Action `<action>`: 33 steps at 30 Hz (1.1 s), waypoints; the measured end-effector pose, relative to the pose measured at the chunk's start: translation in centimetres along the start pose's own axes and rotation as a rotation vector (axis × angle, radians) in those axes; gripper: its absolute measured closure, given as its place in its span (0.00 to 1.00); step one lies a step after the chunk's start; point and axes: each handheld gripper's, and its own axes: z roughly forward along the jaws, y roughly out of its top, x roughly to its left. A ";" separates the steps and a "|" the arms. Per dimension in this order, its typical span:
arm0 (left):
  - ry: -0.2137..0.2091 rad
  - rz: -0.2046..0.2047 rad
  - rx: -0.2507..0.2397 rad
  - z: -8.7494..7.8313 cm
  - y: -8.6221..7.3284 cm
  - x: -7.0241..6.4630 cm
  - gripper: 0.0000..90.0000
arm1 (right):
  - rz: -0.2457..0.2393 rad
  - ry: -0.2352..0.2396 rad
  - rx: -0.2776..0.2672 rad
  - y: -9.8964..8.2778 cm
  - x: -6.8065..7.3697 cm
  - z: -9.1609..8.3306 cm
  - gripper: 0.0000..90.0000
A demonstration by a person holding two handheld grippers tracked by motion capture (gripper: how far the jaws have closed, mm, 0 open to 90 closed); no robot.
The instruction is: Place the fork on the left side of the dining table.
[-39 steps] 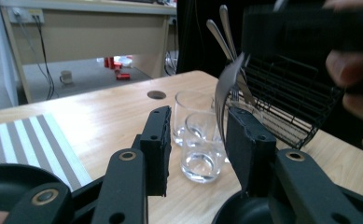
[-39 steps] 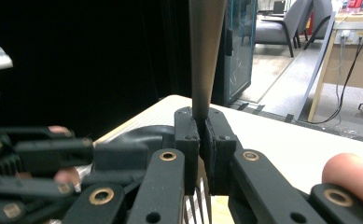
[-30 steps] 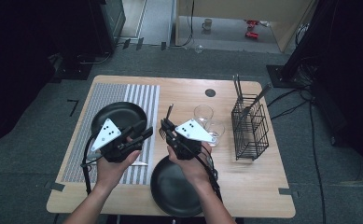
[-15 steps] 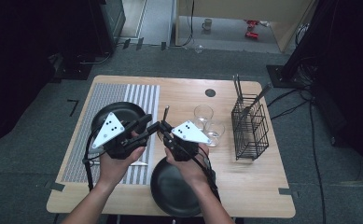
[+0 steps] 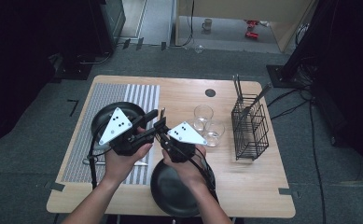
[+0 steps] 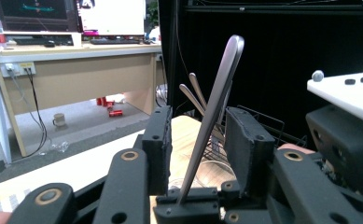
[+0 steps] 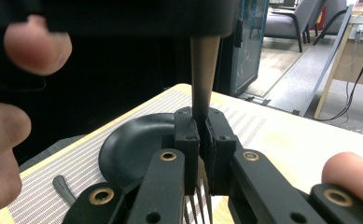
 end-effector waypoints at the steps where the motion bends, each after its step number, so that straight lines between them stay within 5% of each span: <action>1: 0.000 0.001 -0.001 0.0 0.1 0.0 0.71 | -0.001 0.001 0.001 0.0 0.1 0.0 0.95; 8: 0.000 0.010 0.001 0.2 0.5 -0.2 0.83 | -0.015 0.008 0.007 -0.2 0.4 0.3 0.95; 33: 0.028 0.037 0.005 0.0 0.7 -0.5 0.90 | -0.009 0.006 0.017 -0.6 0.6 0.6 0.95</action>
